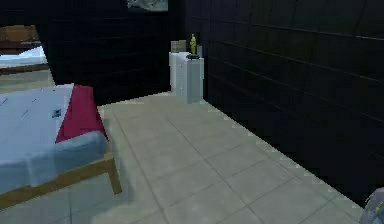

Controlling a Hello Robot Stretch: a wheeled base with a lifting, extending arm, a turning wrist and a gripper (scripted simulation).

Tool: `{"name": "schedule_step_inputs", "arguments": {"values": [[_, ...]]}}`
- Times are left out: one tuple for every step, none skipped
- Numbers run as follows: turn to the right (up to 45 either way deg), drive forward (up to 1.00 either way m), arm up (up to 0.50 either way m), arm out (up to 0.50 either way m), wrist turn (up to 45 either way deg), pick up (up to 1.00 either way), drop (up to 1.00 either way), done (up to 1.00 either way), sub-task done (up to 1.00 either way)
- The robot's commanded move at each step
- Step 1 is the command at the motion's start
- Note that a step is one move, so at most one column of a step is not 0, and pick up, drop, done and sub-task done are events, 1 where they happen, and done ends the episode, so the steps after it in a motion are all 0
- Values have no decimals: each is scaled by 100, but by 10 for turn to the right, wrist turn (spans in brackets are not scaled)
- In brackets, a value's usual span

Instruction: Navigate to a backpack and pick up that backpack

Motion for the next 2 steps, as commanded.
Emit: {"name": "schedule_step_inputs", "arguments": {"values": [[450, 0, 0, 0, 0, 0, 0, 0, 0], [120, 0, 0, 0, 0, 0, 0, 0, 0]]}}
